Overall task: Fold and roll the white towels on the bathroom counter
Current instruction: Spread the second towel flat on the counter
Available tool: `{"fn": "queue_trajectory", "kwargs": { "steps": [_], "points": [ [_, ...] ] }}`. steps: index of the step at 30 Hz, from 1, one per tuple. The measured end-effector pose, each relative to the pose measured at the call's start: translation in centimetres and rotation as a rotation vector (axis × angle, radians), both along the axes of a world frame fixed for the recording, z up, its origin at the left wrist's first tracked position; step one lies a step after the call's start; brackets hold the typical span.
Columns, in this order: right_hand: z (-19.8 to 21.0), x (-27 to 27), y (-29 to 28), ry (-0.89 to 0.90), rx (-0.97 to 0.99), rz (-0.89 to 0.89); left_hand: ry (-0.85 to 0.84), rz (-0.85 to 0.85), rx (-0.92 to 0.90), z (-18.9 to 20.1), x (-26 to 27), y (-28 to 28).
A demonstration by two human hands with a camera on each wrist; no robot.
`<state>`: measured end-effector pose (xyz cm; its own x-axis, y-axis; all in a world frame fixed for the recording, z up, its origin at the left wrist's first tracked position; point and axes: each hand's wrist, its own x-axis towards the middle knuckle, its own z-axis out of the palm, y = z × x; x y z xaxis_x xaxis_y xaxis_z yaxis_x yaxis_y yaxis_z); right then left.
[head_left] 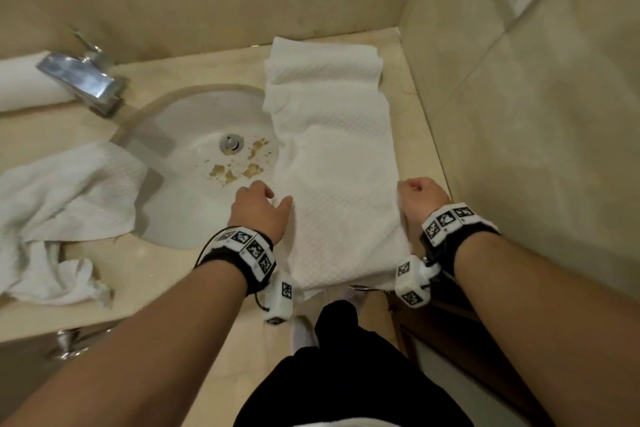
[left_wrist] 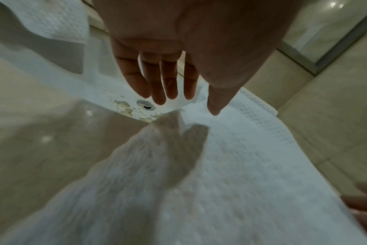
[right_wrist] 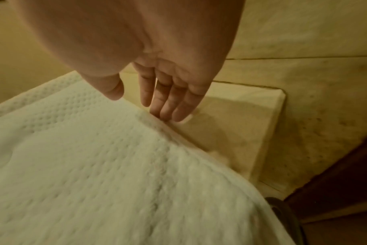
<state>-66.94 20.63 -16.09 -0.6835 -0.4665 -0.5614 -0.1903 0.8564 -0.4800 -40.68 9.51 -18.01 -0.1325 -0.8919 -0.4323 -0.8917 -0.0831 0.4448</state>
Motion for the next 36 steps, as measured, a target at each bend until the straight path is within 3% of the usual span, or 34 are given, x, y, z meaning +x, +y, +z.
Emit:
{"fn": "queue_trajectory", "kwargs": {
  "steps": [3, 10, 15, 19, 24, 31, 36],
  "points": [
    [-0.8, -0.4, -1.1, -0.005, 0.051, 0.091, -0.092, -0.025, 0.062, -1.2, -0.9, -0.7],
    [-1.3, -1.3, -1.1, -0.004, 0.117, 0.176, -0.022, 0.099, 0.102, -3.3, -1.6, -0.5],
    [-1.3, -1.5, -1.4, -0.024, 0.097, 0.168, -0.203, -0.034, 0.064, -2.8, -1.8, -0.1],
    [-1.4, -1.5, -1.3, -0.034, 0.088, 0.174, -0.094, 0.103, 0.054, -2.2, -1.0, 0.9],
    [-1.4, -1.4, -1.2, -0.033, 0.082, 0.194, -0.05, 0.104, 0.209, -3.2, -0.8, -0.5],
    [-1.5, -0.1, -1.7, -0.053, -0.14, 0.098, -0.123, -0.054, 0.251, -2.0, -0.8, -2.1],
    [-2.0, 0.2, -3.2, -0.31, -0.23, -0.034, 0.19, 0.264, 0.303, -1.5, -2.4, -3.1]
  ]
}}
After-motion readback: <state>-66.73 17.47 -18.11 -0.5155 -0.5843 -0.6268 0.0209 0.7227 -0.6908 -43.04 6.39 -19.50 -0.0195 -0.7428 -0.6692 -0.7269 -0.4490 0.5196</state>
